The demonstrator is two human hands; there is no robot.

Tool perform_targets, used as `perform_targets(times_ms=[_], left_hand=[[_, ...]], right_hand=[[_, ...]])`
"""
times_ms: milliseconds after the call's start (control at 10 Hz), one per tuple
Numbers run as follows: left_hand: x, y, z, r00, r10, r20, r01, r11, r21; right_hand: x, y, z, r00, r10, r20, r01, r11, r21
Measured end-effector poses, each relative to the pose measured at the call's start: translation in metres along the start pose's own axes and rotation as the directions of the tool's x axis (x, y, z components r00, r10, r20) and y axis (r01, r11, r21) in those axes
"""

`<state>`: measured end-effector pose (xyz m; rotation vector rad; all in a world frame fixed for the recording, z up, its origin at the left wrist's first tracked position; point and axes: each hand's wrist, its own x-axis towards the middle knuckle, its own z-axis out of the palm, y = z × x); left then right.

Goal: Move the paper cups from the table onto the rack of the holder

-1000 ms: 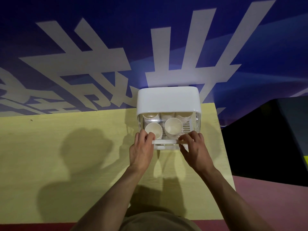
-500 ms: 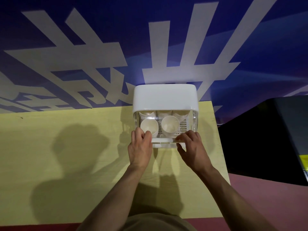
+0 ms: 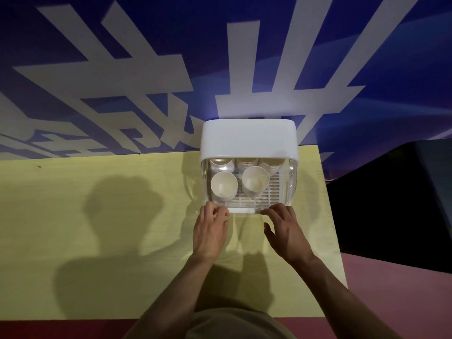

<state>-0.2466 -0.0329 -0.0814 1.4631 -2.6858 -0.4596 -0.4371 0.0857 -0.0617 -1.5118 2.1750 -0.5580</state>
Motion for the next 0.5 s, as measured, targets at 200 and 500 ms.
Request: perform_targets(times_ms=[200,500], left_hand=[[-0.003,-0.006,-0.002,0.998,0.054,0.036,-0.054,0.998,-0.015],[0.01,-0.019,-0.047,0.949,0.241,0.202,-0.198,0.957,-0.212]], right_hand=[[0.002,-0.001,-0.002,1.0,-0.025,-0.015,0.025,0.999,-0.03],[0.023,-0.034,-0.038,0.963,0.077,0.257,-0.038,0.988,-0.153]])
